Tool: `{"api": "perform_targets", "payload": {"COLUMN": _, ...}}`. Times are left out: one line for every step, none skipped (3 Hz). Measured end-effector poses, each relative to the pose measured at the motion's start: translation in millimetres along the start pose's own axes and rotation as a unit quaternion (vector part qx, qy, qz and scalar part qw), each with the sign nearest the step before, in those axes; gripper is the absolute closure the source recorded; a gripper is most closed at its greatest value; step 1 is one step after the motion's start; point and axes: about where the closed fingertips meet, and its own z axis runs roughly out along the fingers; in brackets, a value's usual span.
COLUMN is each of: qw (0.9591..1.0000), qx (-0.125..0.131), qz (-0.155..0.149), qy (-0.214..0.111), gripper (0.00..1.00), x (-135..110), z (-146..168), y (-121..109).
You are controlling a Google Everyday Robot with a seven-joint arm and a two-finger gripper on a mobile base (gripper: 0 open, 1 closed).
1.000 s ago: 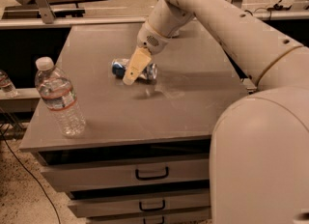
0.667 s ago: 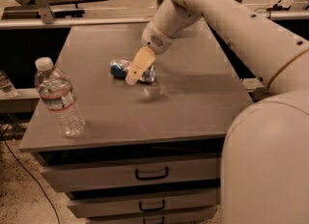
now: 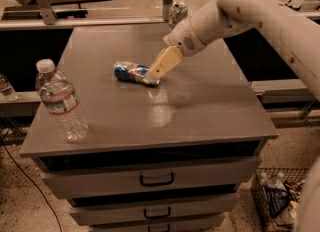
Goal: Knock redbull can over
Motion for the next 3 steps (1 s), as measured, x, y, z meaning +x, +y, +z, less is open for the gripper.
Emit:
{"api": "perform_targets", "payload": {"qw": 0.9942, "qx": 0.035, "qz": -0.029, "qy": -0.098, "gripper": 0.0, "x": 6, "z": -52, "y": -16}}
{"api": "perform_targets", "payload": {"qw": 0.9829, "qx": 0.043, "qz": -0.064, "qy": -0.167, "gripper": 0.0, "x": 5, "z": -84, "y": -34}}
{"api": "perform_targets", "payload": {"qw": 0.9792, "qx": 0.055, "qz": -0.078, "qy": -0.179, "gripper": 0.0, "x": -5, "z": -95, "y": -41}}
